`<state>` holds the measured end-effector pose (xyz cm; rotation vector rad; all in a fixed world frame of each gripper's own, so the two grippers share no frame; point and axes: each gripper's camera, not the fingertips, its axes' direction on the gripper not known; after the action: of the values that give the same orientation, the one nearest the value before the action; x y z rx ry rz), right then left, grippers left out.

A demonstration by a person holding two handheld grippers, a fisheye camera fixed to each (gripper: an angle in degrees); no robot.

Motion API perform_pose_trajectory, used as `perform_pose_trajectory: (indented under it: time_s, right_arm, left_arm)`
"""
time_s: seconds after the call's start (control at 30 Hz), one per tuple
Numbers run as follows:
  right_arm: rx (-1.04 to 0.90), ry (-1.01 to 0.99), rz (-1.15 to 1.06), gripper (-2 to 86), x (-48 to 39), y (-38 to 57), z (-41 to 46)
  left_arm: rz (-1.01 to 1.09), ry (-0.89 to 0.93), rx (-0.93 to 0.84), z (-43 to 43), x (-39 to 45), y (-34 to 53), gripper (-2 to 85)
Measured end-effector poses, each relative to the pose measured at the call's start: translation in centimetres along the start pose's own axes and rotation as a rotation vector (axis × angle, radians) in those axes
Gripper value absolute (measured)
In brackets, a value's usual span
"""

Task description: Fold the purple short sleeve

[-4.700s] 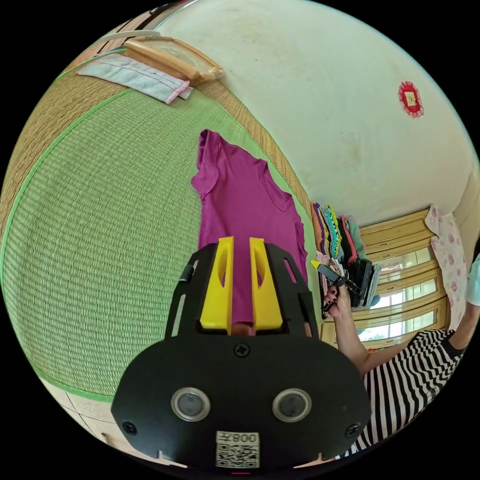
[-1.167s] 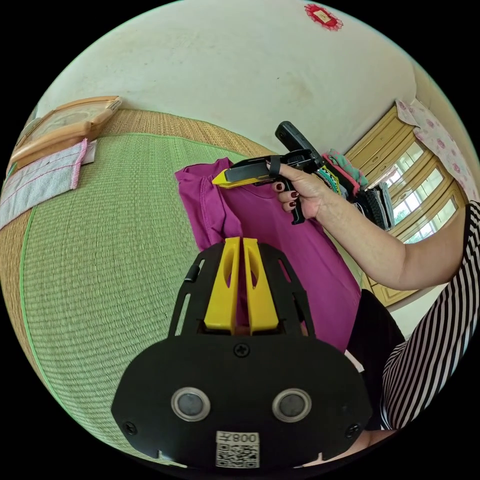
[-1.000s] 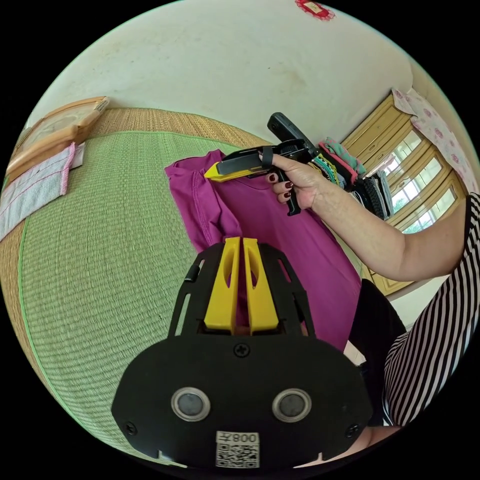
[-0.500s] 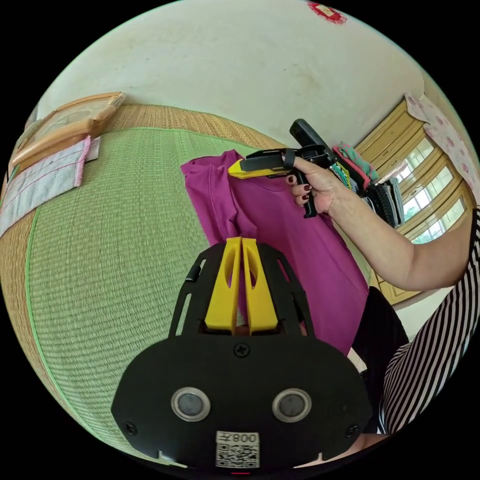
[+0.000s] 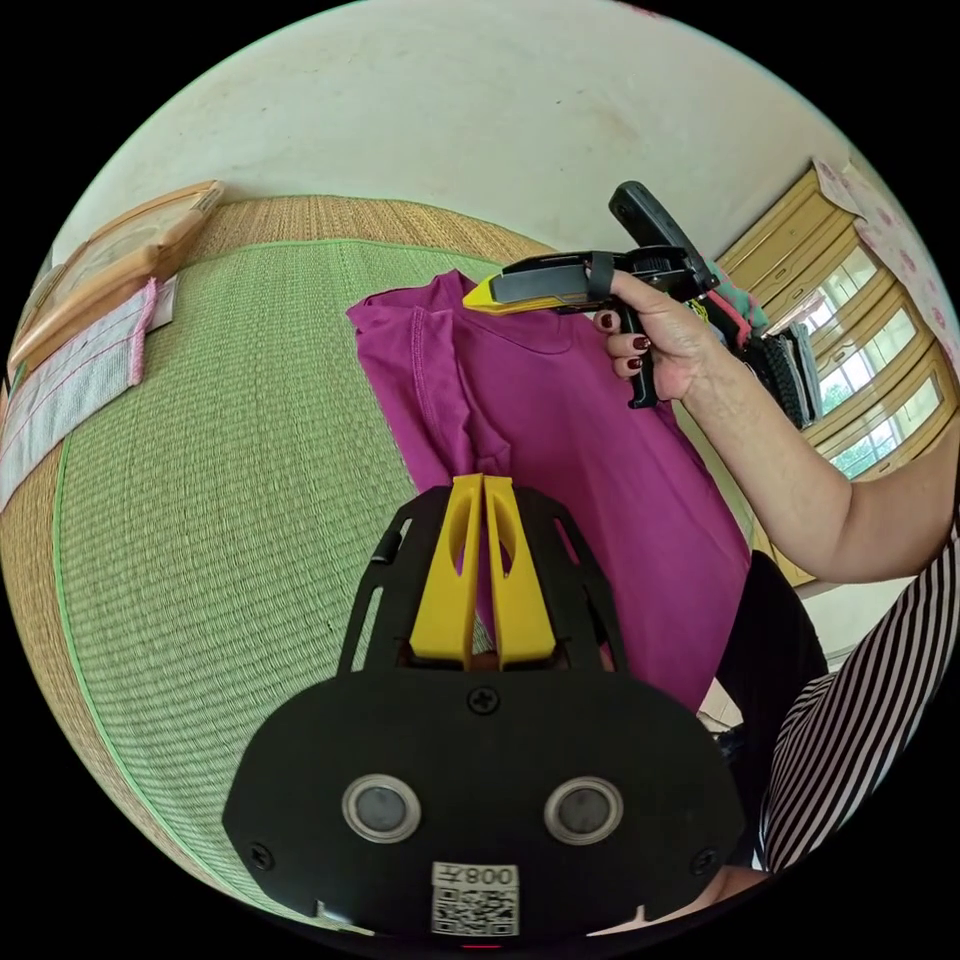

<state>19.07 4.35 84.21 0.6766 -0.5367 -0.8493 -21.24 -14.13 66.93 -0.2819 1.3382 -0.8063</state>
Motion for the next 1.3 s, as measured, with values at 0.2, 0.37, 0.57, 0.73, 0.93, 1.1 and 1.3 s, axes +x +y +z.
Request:
perform_pose_trajectory:
  time_s: [0.2, 0.37, 0.57, 0.73, 0.93, 1.1, 1.3]
  right_arm:
    - [-0.088, 0.092, -0.148, 0.1, -3.8, -0.8, 4.2]
    - [-0.16, 0.124, -0.194, 0.0, -4.6, -2.3, 8.8]
    - [-0.191, 0.127, -0.208, 0.1, -4.4, -2.7, 11.2]
    - [-0.126, 0.176, -0.226, 0.1, -4.3, 0.5, 9.1]
    - [-0.153, 0.167, -0.206, 0.0, -3.0, 0.8, 11.9]
    - [-0.168, 0.162, -0.226, 0.0, -3.0, 0.6, 13.5]
    - [-0.159, 0.154, -0.236, 0.0, -2.7, 2.2, 13.0]
  left_arm:
    - [0.008, 0.0, 0.002, 0.1, -0.2, -0.2, 0.0]
    - [-0.001, 0.009, 0.01, 0.0, -0.7, -0.2, 0.0]
    - [-0.016, 0.012, 0.016, -0.1, -1.5, 0.0, 0.0]
    - [-0.019, 0.017, 0.02, -0.1, -1.9, 0.1, 0.1]
    - [-0.012, 0.018, 0.021, 0.0, -2.1, 0.4, 0.1]
    - [-0.023, 0.017, 0.009, 0.3, -2.4, 0.6, 0.1]
    - [-0.023, 0.006, -0.013, 0.9, -2.5, 1.0, 0.1]
